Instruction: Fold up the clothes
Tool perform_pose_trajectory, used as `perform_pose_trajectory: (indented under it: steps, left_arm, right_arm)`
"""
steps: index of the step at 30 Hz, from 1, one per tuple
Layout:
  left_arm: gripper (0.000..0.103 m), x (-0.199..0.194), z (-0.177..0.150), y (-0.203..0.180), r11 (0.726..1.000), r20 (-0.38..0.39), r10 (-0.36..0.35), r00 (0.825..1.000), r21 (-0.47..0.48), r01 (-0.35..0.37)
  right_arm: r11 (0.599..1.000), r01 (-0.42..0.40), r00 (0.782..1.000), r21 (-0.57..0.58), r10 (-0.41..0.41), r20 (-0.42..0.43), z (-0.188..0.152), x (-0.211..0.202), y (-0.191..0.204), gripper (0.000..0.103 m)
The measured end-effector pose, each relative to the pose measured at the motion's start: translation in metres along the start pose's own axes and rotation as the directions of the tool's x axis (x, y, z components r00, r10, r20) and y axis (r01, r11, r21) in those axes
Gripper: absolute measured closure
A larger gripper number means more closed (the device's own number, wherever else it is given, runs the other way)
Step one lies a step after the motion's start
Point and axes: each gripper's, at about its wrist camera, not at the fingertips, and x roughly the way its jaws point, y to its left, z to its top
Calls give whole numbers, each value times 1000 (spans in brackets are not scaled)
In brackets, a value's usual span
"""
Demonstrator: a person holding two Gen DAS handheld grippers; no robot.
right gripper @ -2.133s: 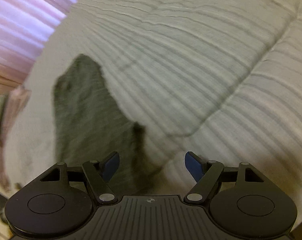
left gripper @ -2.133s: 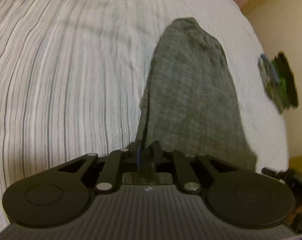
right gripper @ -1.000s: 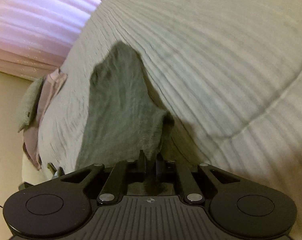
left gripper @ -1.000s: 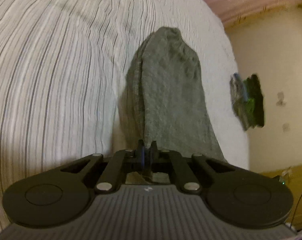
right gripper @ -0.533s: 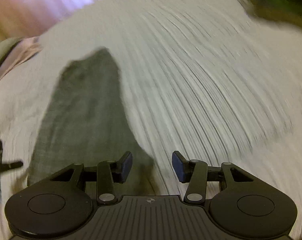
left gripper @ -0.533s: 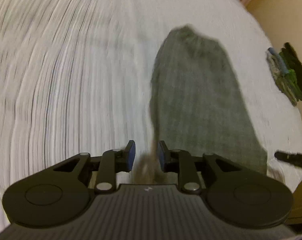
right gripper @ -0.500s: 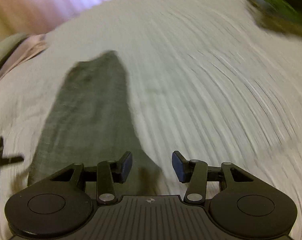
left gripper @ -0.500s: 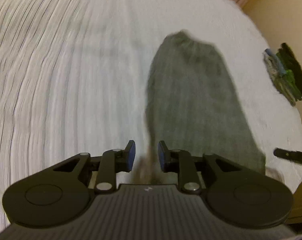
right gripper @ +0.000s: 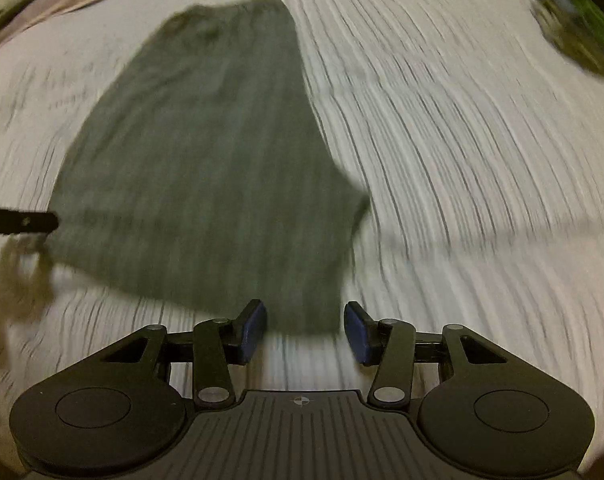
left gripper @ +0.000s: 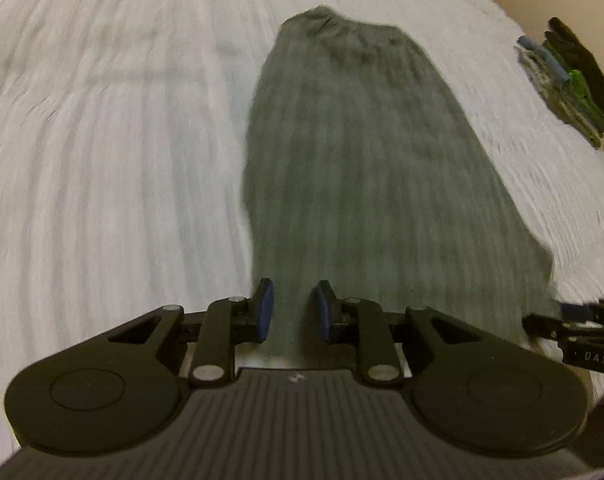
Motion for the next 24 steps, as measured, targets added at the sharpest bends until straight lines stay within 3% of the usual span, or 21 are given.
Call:
perform_pose_trajectory:
  steps: [4,7,12,16,24]
  left_arm:
    - [84,-33,-18,-1,998,-115,57,992,-8,-58]
    - [82,-68,-23,-11,994,-120,105,987,38,-101]
    - [68,-124,-17,-23,986,-92,157,983,71,-151]
    - [65,-157,-12,-36,982,-49,165,985,99,-160]
    - [60,-202,-21,-55,978,9,155,988,140,-155]
  right_arm:
    - [1000,17,1000,25,-17,-25,-7,-35,12,55]
    - [999,10,1000,36,-10,-3,-6,-66,29,11]
    - [997,-2,1000,74,1,15,0,-108,55,11]
    - [989,-35,999,141,32,22,-5,-136,66,11]
    - [992,-21,1000,126,19,16,-19,-165,88,11]
